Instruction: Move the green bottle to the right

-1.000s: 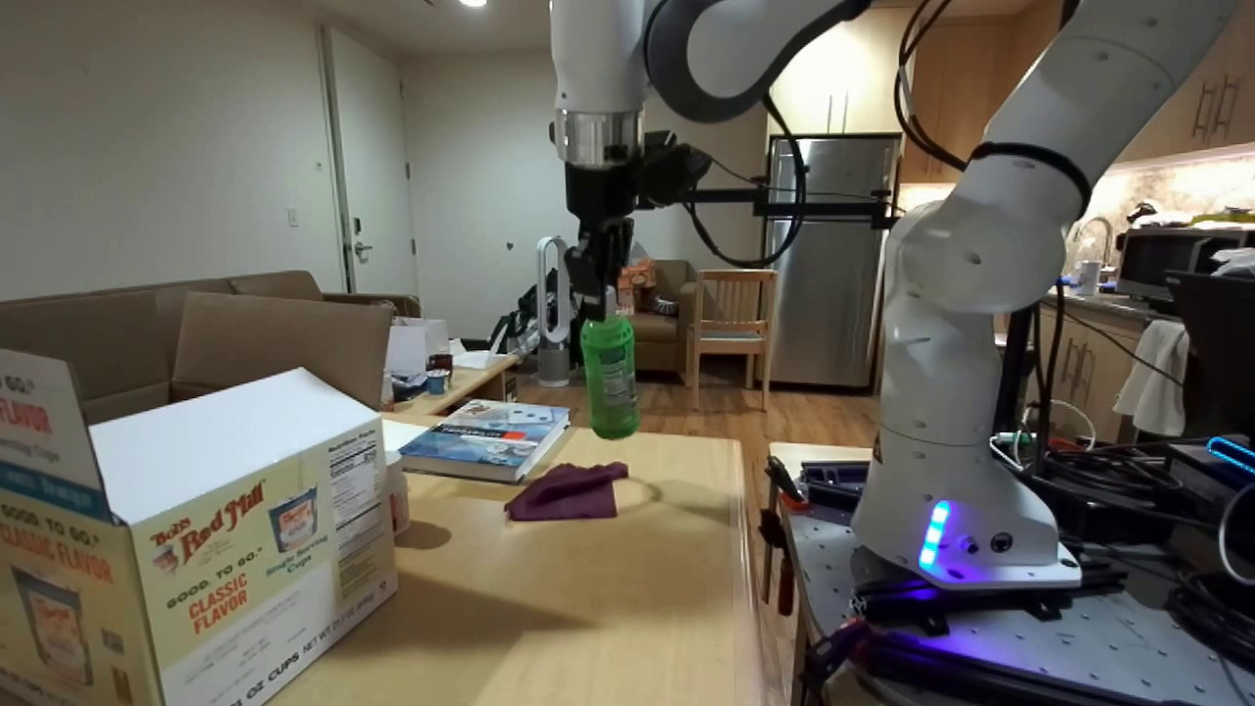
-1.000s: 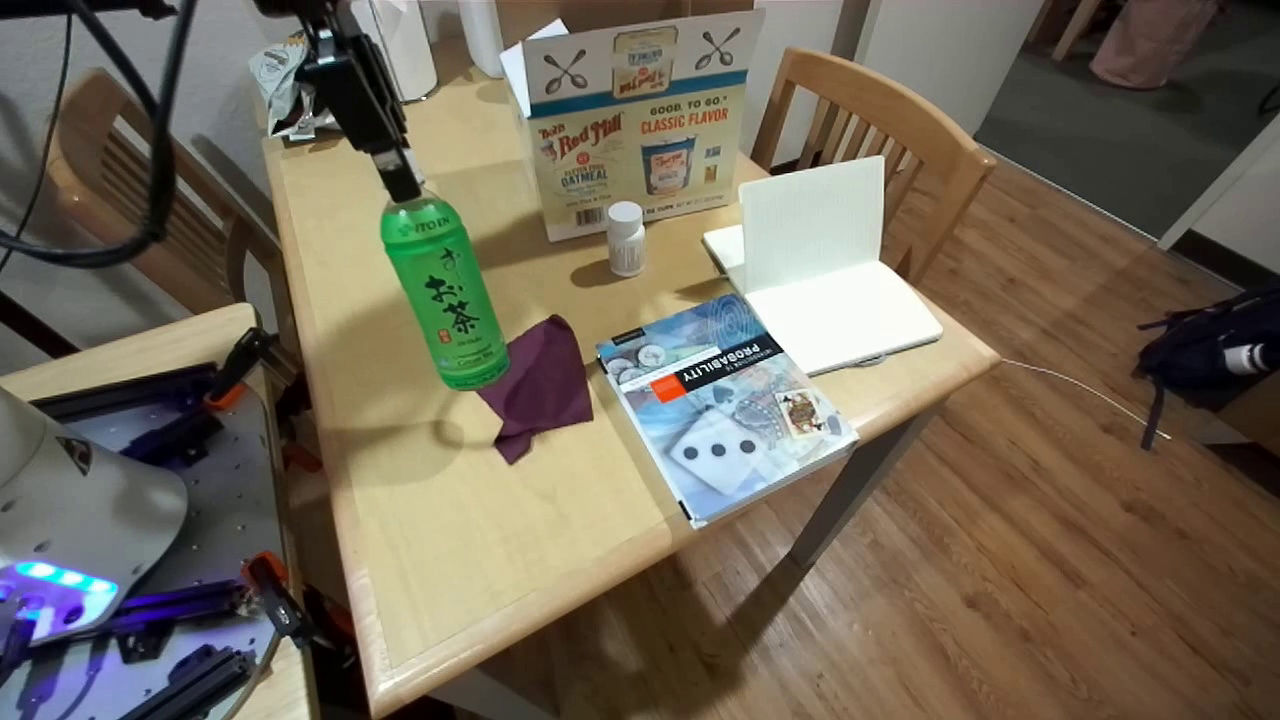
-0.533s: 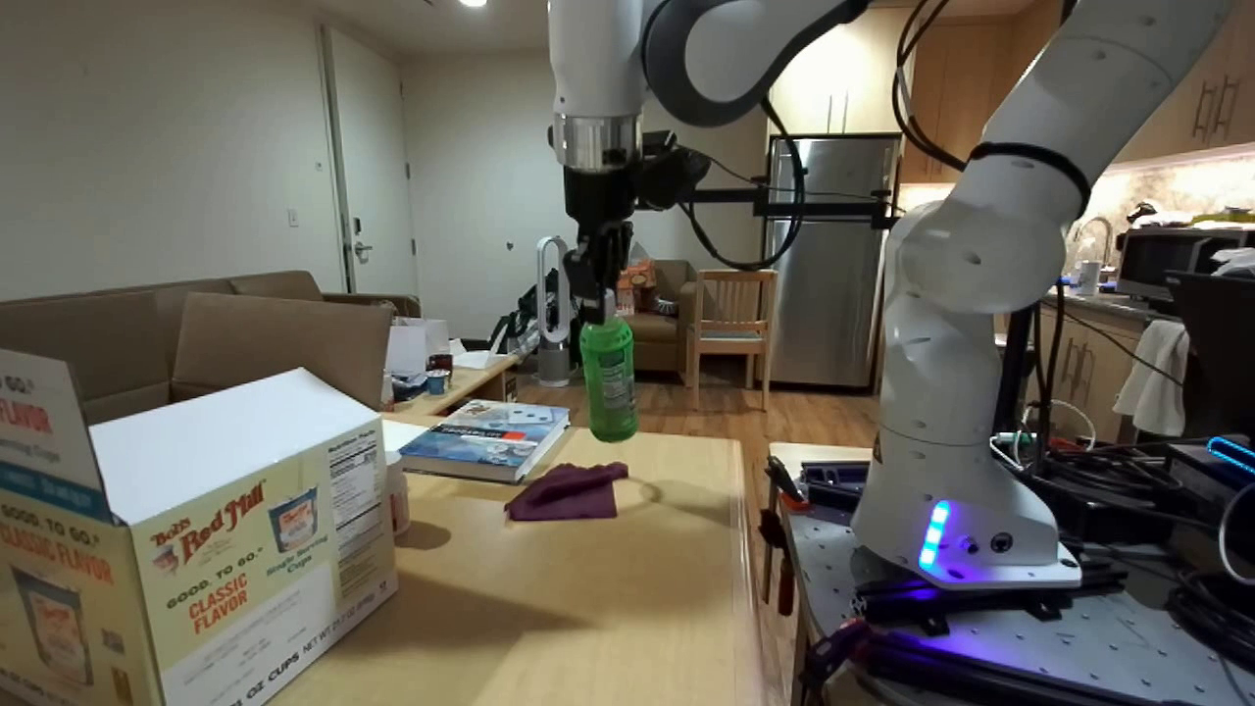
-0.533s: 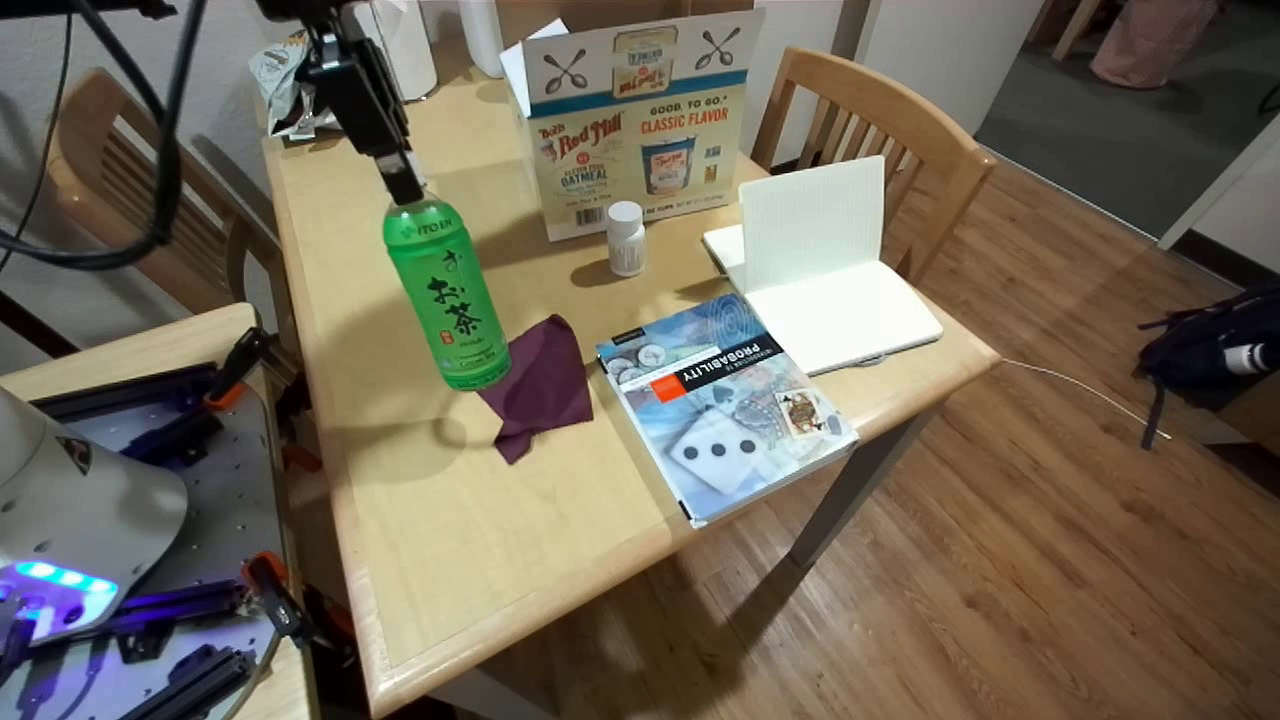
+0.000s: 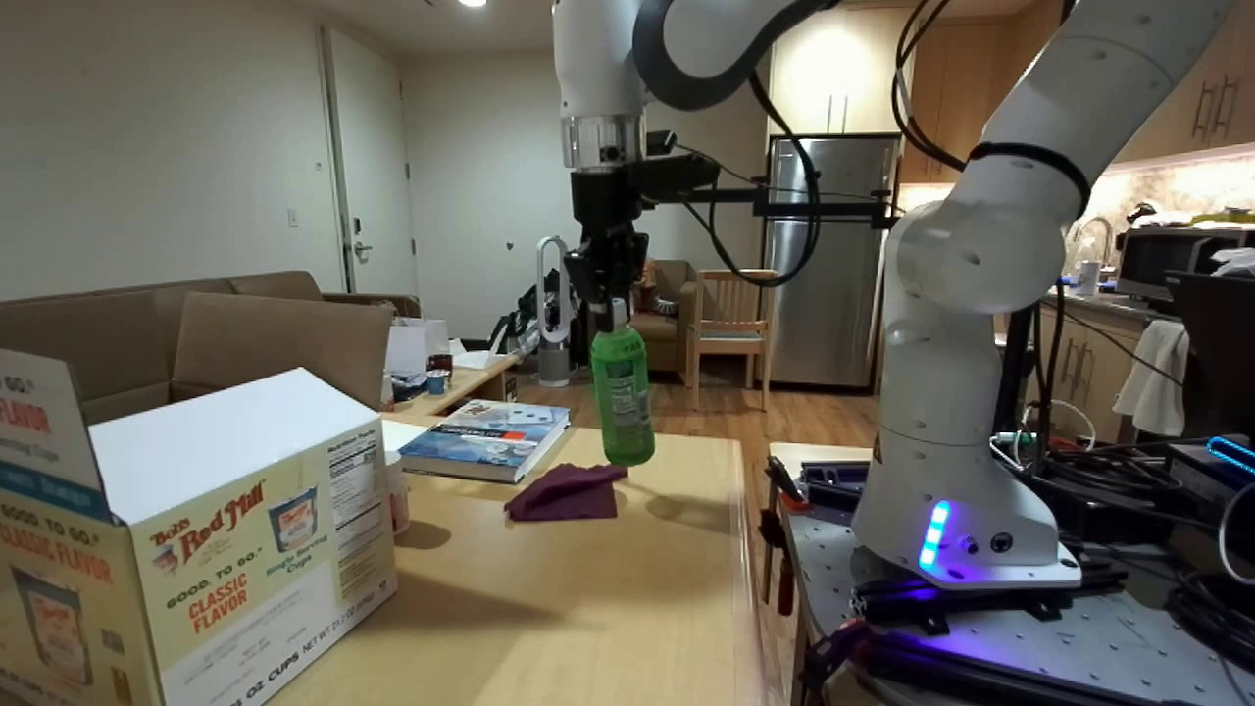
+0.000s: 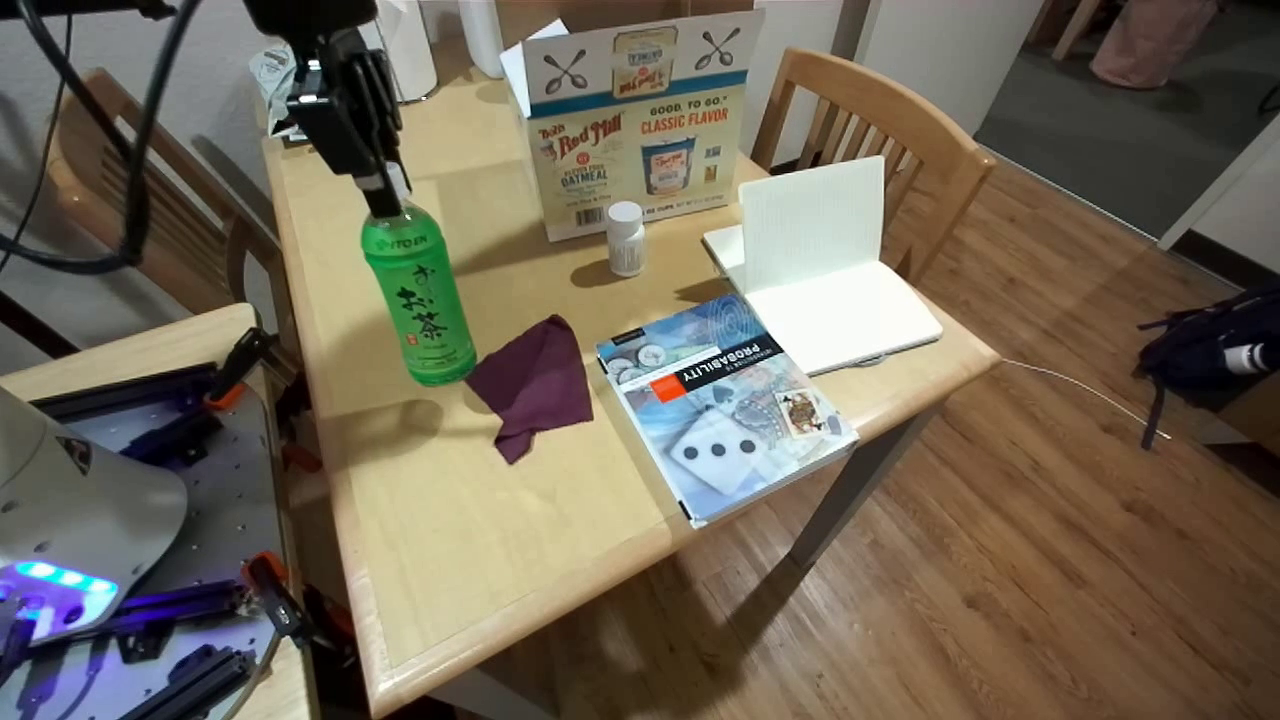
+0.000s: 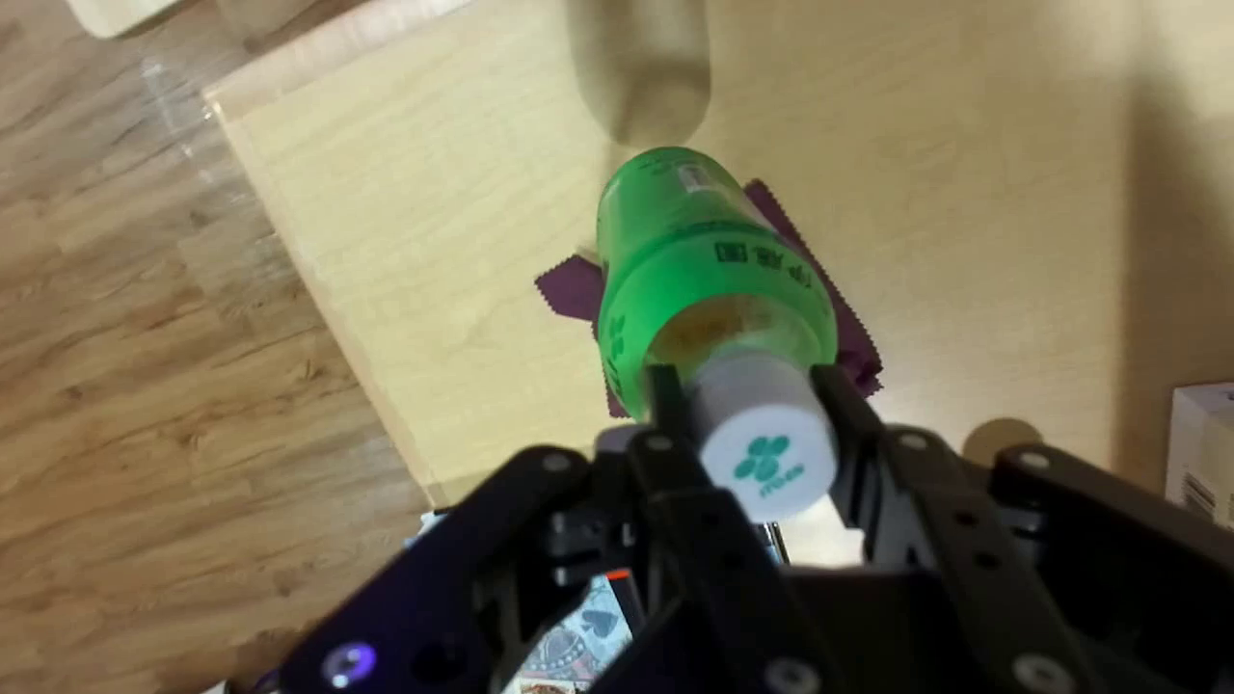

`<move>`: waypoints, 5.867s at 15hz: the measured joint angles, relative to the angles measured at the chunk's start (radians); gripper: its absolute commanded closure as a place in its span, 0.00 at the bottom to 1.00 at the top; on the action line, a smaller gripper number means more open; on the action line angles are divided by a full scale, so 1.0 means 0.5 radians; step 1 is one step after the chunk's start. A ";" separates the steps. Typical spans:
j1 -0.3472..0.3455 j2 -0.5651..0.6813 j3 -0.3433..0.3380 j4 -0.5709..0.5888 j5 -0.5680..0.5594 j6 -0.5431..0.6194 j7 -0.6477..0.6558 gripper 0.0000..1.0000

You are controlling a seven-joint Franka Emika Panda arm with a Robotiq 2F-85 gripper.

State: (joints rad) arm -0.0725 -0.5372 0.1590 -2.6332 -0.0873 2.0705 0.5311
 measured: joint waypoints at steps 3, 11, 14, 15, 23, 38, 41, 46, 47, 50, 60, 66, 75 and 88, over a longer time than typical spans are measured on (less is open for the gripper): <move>-0.006 -0.002 -0.069 0.001 0.171 0.000 0.060 0.89; -0.006 -0.002 -0.083 -0.002 0.204 0.000 0.096 0.64; -0.006 -0.002 -0.083 -0.002 0.204 0.000 0.097 0.89; -0.006 -0.002 -0.083 -0.002 0.204 0.000 0.097 0.89; 0.043 0.001 -0.134 -0.014 0.275 0.000 -0.039 0.89; 0.047 -0.012 -0.201 -0.212 0.218 -0.044 -0.484 0.89; 0.047 -0.042 -0.203 -0.265 0.172 -0.044 -0.564 0.89; 0.047 -0.084 -0.219 -0.291 0.140 -0.041 -0.671 0.89; 0.047 -0.091 -0.224 -0.291 0.140 -0.041 -0.692 0.89; 0.047 -0.103 -0.244 -0.291 0.140 -0.040 -0.744 0.89; 0.026 -0.108 -0.404 -0.291 0.139 -0.049 -0.790 0.89; -0.053 -0.064 -0.480 -0.293 0.003 -0.038 -0.915 0.89; -0.089 0.026 -0.525 -0.293 -0.090 0.026 -0.980 0.03; 0.036 0.036 -0.245 0.088 -0.055 -0.504 -0.857 0.00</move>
State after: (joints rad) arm -0.0547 -0.5194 0.0365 -2.5891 -0.1148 1.8183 0.1028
